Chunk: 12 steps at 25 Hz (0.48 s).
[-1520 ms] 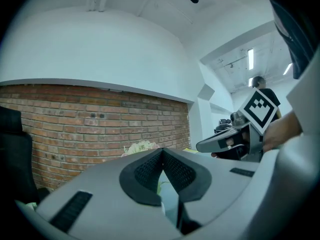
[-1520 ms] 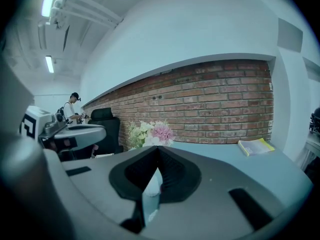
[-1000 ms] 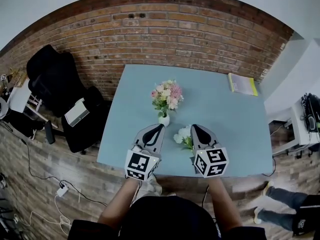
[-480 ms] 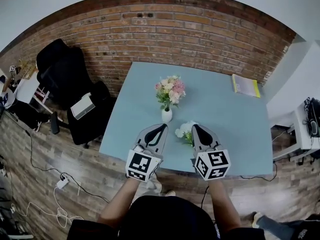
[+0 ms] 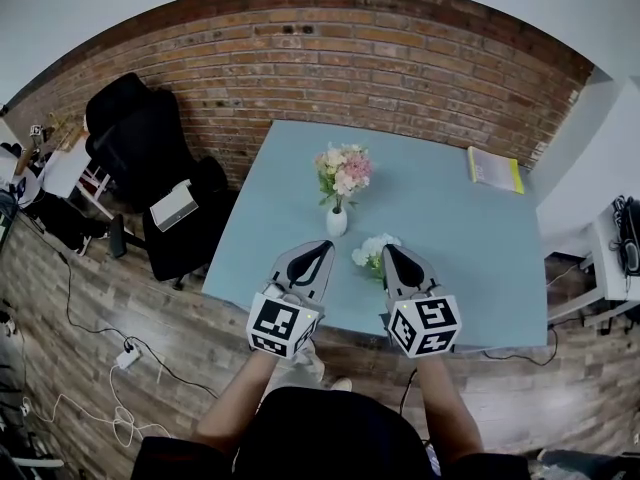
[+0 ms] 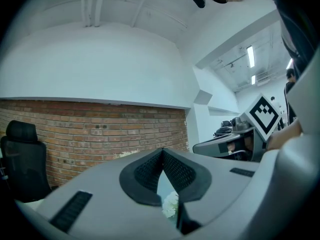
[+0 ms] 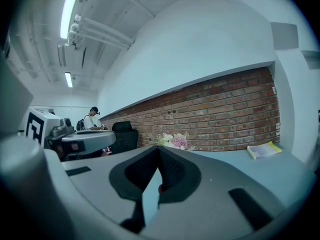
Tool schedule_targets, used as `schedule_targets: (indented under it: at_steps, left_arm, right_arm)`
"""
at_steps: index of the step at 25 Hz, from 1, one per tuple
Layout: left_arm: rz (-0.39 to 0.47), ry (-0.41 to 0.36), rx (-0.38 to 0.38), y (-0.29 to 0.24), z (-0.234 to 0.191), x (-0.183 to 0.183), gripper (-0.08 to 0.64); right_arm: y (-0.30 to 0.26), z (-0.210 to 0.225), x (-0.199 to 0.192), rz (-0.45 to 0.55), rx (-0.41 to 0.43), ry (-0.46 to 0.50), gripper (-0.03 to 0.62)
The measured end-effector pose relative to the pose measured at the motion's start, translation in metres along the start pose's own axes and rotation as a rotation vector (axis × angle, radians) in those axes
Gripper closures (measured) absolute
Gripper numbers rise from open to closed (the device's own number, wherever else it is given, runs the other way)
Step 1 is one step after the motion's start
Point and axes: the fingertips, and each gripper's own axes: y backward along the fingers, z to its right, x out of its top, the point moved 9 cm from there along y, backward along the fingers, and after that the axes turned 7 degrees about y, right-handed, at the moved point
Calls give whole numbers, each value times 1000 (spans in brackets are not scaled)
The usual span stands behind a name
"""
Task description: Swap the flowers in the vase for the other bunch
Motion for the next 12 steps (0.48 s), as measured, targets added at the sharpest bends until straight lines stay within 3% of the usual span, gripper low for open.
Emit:
schedule_targets:
  at_steps: [12]
  left_arm:
    - [17,4,9,18,6,7,551]
  right_arm:
    - [12,-12,4,12,16,-2,580]
